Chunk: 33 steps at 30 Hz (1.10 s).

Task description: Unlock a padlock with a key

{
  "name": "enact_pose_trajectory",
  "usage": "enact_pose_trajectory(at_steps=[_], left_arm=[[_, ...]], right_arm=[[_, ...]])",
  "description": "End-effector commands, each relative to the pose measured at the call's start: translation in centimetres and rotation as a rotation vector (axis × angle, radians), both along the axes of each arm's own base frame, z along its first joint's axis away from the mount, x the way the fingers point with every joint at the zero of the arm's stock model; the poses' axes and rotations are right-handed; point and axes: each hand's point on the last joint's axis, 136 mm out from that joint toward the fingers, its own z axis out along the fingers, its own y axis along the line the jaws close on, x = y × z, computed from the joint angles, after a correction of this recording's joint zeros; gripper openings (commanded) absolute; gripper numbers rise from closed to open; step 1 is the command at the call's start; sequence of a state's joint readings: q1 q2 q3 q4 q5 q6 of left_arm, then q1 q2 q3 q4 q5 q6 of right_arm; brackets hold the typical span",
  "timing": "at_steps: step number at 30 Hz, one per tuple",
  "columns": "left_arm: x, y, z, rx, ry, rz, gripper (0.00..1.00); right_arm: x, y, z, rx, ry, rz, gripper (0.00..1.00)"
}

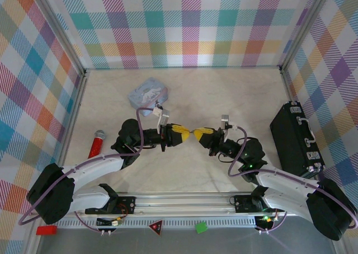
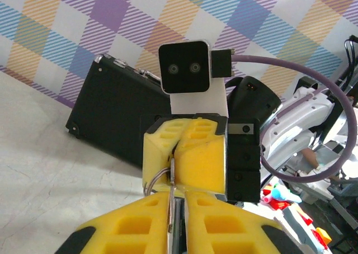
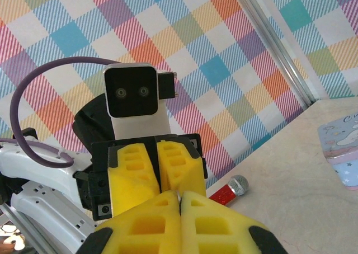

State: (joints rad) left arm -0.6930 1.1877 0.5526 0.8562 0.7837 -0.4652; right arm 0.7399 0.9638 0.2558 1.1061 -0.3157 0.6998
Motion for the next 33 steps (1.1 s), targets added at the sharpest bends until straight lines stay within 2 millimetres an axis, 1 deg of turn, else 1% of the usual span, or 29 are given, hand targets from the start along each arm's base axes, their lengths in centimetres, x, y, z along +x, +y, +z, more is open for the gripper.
enact_pose_trajectory(at_steps=[1,4,6,7,9,11,12,13,14,15,17,19,20,22,24,26,28,33], left_arm=[[0.0,-0.1,1.6,-0.027,-0.045,0.010,0.10],[0.5,-0.1,1.6,-0.024,-0.036,0.036,0.08],[0.8,0.0,1.5,-0.014,-0.033,0.056,0.03],[1.1,0.0,1.3,-0.002,-0.025,0.074,0.01],[2.0,0.4,0.7,0.028,-0.007,0.140,0.00],[3.2,0.7,-0.5,0.095,0.004,0.215,0.00],[3.6,0.9,-1.2,0.146,0.011,0.242,0.00],[4.3,1.2,-2.1,0.216,0.019,0.280,0.00],[4.7,1.5,-3.0,0.285,0.027,0.307,0.00],[5.0,1.7,-3.7,0.348,0.031,0.319,0.00],[5.4,2.1,-4.7,0.474,0.039,0.329,0.00],[5.3,2.3,-5.6,0.564,0.060,0.306,0.00],[5.1,2.3,-5.7,0.587,0.074,0.292,0.00],[4.2,2.0,-5.0,0.579,0.084,0.248,0.00],[3.3,1.7,-4.3,0.557,0.072,0.213,0.00],[2.4,1.5,-3.7,0.542,0.062,0.178,0.00],[2.0,1.4,-3.5,0.544,0.061,0.157,0.00],[1.3,0.8,-3.1,0.547,0.053,0.109,0.00]], right_arm=[[-0.3,-0.1,1.0,0.039,-0.022,-0.003,0.00],[-0.2,-0.1,0.7,0.031,-0.017,-0.005,0.00],[-0.3,0.0,0.5,0.025,-0.014,-0.005,0.00],[-0.3,0.0,0.4,0.020,-0.011,-0.006,0.00],[-0.1,0.0,-0.1,0.000,0.004,-0.014,0.02],[0.5,-0.2,-0.8,-0.036,0.018,-0.052,0.31],[0.9,-0.5,-1.3,-0.059,0.022,-0.086,0.41],[1.4,-0.9,-2.1,-0.091,0.034,-0.128,0.49],[1.6,-1.4,-2.5,-0.111,0.030,-0.159,0.54],[1.6,-1.9,-2.7,-0.119,0.020,-0.174,0.56],[1.4,-2.5,-2.6,-0.136,-0.007,-0.176,0.56],[1.3,-2.7,-2.7,-0.155,-0.018,-0.174,0.56],[1.4,-2.9,-2.9,-0.161,-0.020,-0.178,0.56],[1.5,-3.0,-3.1,-0.156,-0.012,-0.162,0.61],[1.2,-2.8,-2.9,-0.140,-0.011,-0.115,0.64],[0.7,-2.1,-2.4,-0.126,-0.027,-0.051,0.64],[0.3,-1.4,-2.1,-0.127,-0.036,0.000,0.64],[0.1,-0.3,-1.8,-0.112,-0.042,0.074,0.61]])
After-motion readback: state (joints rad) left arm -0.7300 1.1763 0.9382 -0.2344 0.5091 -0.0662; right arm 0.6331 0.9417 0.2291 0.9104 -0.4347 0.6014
